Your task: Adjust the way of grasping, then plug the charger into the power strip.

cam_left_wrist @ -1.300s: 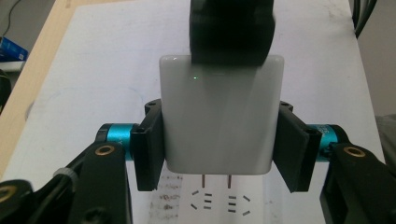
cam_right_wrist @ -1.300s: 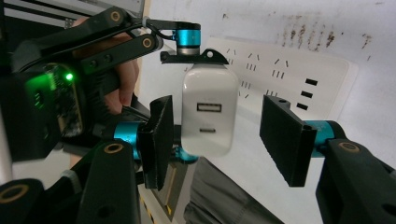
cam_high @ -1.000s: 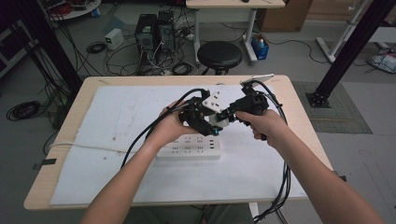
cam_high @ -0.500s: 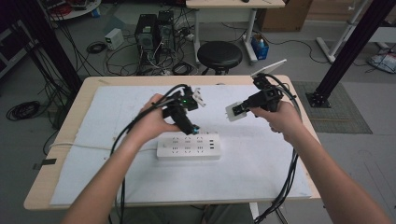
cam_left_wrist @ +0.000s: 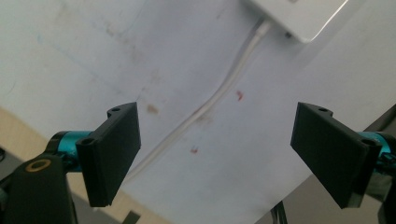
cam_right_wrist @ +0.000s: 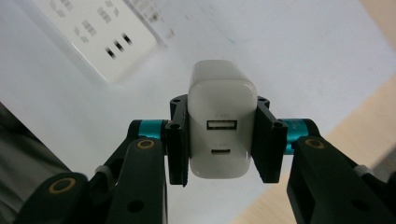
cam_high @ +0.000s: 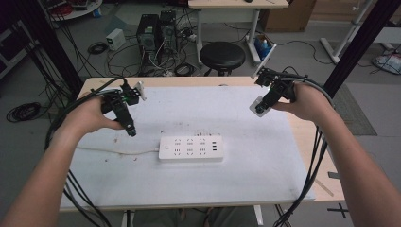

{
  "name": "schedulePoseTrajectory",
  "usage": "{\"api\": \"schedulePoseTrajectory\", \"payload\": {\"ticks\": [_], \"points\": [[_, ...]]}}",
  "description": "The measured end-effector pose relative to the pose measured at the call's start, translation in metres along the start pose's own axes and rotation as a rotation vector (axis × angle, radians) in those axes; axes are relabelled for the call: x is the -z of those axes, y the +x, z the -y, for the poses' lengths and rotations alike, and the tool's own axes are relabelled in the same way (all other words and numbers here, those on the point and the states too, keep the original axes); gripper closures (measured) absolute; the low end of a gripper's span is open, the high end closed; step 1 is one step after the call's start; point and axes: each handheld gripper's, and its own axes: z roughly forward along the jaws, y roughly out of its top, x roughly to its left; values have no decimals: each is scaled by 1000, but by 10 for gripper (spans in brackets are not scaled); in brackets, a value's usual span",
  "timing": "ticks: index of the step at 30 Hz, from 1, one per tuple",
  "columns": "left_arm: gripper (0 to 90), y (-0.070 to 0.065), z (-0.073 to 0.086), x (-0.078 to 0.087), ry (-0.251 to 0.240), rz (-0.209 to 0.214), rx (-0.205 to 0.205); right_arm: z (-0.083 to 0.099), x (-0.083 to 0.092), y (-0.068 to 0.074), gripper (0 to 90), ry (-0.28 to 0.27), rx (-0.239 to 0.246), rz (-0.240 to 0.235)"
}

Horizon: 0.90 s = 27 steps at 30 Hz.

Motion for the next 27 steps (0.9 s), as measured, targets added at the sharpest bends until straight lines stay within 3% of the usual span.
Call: {"api": "schedulePoseTrajectory", "payload": {"ticks": [7, 9, 14, 15, 18, 23, 25, 26, 27], "points": [[159, 11, 17, 3, 27, -11, 15, -4, 8, 6, 621, 44, 93, 23], [160, 10, 18, 4, 14, -16, 1, -6, 6, 10, 620, 46, 96, 24], [159, 4, 17, 6, -51, -21, 12, -11, 0, 16, 620, 52, 134, 41], [159, 4, 17, 6, -63, -10, 10, -14, -6, 18, 620, 43, 165, 33], [159, -1, 18, 6, -107, 9, -1, -19, -13, 21, 620, 51, 181, 41], [159, -8, 23, 3, -166, 11, 6, -37, -36, 33, 620, 35, 264, 39], [159, -9, 24, 2, -167, 13, 2, -41, -41, 38, 620, 35, 277, 42], [159, -14, 27, -2, -174, 13, -17, -55, -56, 53, 620, 34, 333, 12], [159, -14, 27, -2, -174, 13, -17, -55, -56, 53, 620, 34, 333, 12]]}}
